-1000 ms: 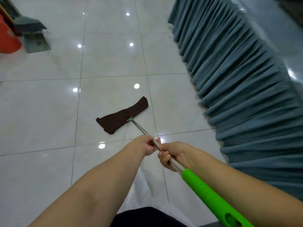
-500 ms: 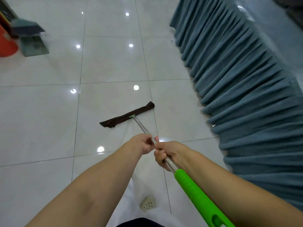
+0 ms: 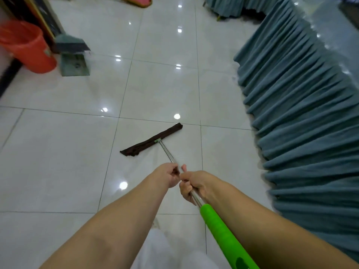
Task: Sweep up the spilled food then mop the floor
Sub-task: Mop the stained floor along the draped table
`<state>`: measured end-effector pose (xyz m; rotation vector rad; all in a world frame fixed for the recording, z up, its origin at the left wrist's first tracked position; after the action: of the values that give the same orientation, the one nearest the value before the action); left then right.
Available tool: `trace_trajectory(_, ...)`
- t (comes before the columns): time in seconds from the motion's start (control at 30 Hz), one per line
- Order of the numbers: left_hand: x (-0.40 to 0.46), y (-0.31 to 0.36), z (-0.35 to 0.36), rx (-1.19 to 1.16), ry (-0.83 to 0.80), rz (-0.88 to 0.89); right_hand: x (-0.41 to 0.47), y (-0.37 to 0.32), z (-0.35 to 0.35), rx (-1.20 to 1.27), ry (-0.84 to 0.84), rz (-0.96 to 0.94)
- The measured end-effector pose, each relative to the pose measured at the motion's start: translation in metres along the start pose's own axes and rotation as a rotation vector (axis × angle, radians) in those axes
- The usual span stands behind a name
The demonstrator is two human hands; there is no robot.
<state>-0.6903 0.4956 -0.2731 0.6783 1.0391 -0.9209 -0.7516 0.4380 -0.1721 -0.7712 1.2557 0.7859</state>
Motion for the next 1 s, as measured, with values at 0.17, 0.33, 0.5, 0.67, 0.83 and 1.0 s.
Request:
trace_trajectory(0.17, 0.002, 0.064, 0.015, -0.056, -0.003, 0.046, 0.01, -0.054, 0.046, -0.037, -0.024, 0.006)
trace_trajectory(0.33, 0.008, 0.126, 0.026, -0.146, -0.052, 0.089, 0.027, -0.106, 0.089, -0.119, -0.04, -0.018)
trace_trajectory(0.5, 0.017, 0.186, 0.04, -0.202, -0.052, 0.168, 0.042, -0.161, 0.13, -0.298, -0.059, -0.006)
trace_trajectory(0.67, 0.03, 0.254, 0.065, -0.301, -0.014, 0.234, 0.056, -0.233, 0.173, -0.43, -0.091, 0.038)
trace_trajectory(0.83, 0.033, 0.323, 0.091, -0.366, 0.068, 0.32, 0.066, -0.306, 0.22, -0.55, -0.102, 0.073)
trace_trajectory(1.0, 0.03, 0.378, 0.098, -0.418, 0.118, 0.371, 0.08, -0.351, 0.272, -0.68, -0.134, 0.113)
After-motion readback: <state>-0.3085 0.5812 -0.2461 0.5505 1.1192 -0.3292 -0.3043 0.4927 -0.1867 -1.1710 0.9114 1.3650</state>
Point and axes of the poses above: each hand's wrist, its own x-axis towards the middle knuckle, its own z-axis out of the palm, y = z × x, the point moved 4 cm from there along x, towards the middle knuckle, and after that the axes turned 5 degrees about z, right-handed, at the moved point
